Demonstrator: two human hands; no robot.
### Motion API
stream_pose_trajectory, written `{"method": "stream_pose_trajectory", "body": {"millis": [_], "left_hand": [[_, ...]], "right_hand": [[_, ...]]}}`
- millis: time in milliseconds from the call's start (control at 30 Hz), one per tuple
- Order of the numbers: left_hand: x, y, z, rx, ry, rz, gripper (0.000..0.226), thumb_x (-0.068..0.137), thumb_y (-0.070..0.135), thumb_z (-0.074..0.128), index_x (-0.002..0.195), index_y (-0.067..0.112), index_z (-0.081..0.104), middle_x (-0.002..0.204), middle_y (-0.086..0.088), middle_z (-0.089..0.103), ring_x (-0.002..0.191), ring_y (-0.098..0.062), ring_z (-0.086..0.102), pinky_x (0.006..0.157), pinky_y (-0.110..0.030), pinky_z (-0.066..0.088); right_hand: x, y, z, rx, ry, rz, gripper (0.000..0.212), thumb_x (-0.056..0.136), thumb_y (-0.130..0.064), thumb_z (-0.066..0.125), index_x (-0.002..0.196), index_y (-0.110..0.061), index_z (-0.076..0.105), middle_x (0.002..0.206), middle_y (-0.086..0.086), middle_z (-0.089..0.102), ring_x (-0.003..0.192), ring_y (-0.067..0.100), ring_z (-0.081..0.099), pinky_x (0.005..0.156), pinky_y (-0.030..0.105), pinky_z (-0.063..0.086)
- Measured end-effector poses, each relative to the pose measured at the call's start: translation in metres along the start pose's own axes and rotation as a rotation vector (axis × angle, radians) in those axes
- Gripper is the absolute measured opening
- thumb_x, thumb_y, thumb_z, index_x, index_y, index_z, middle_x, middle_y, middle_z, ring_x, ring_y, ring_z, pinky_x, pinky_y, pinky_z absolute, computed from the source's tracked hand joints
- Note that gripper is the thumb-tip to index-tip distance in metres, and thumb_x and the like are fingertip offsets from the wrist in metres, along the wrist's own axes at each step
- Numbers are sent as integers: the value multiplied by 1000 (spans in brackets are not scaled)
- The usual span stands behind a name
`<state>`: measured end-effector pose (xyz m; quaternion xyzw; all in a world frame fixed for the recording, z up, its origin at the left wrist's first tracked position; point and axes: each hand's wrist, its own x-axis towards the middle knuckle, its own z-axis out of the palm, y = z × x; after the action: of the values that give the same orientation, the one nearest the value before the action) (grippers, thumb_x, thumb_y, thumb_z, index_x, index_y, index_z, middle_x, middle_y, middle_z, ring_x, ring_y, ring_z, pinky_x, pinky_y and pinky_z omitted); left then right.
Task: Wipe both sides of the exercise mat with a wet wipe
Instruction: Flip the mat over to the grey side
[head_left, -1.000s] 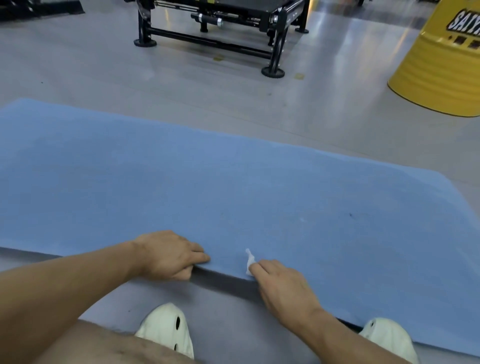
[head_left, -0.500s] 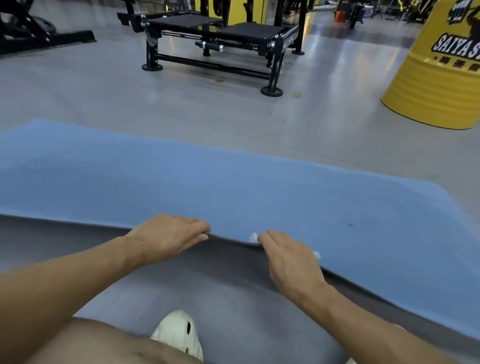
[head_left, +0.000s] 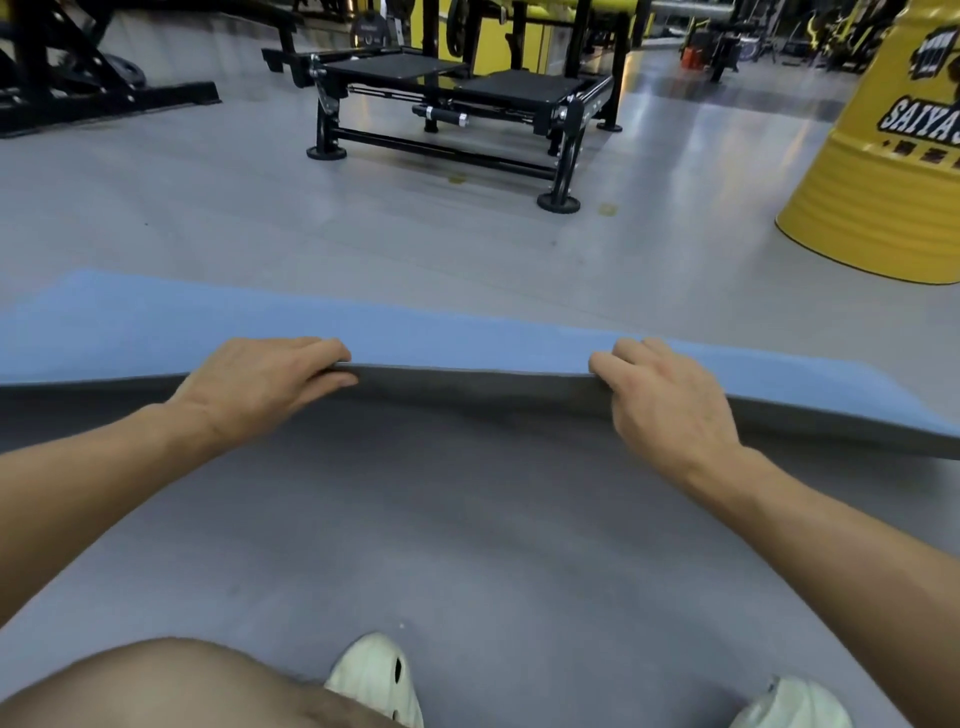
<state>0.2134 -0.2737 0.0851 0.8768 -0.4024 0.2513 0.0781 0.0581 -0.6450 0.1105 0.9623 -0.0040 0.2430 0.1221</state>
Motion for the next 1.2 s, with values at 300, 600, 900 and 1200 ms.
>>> {"method": "stream_pose_trajectory", "body": {"millis": [300,600,900,1200], "left_hand": [[37,45,-18,66,85,99,63,102,67,13,86,21,52,64,6,61,49,-33,55,41,-30,34],[88,114,-61,86,150,329,41,104,50,34,107,26,67,92,8,77,67,-25,72,45,-28,43],[112,143,-104,126,195,388,42,106,46,34,105,23,68,88,5,76,62,-28,69,45,-26,37],[140,172,-152,182,301,440,41,110,44,34,101,20,66,74,3,69,57,-28,64,39,-31,39]], "right_hand": [[-30,36,-21,28,43,89,15,68,1,63,76,-7,52,83,7,44,72,30,40,59,33,22],[-20,21,-54,177,19,52,9,80,-21,51,81,-14,45,77,1,44,71,26,42,60,37,28],[-19,23,-91,171,236,6,26,89,-34,47,73,-14,46,68,0,45,66,24,43,56,36,29],[10,31,-132,16,600,-185,38,109,-36,42,77,-17,49,70,4,48,66,27,45,58,37,26]]}}
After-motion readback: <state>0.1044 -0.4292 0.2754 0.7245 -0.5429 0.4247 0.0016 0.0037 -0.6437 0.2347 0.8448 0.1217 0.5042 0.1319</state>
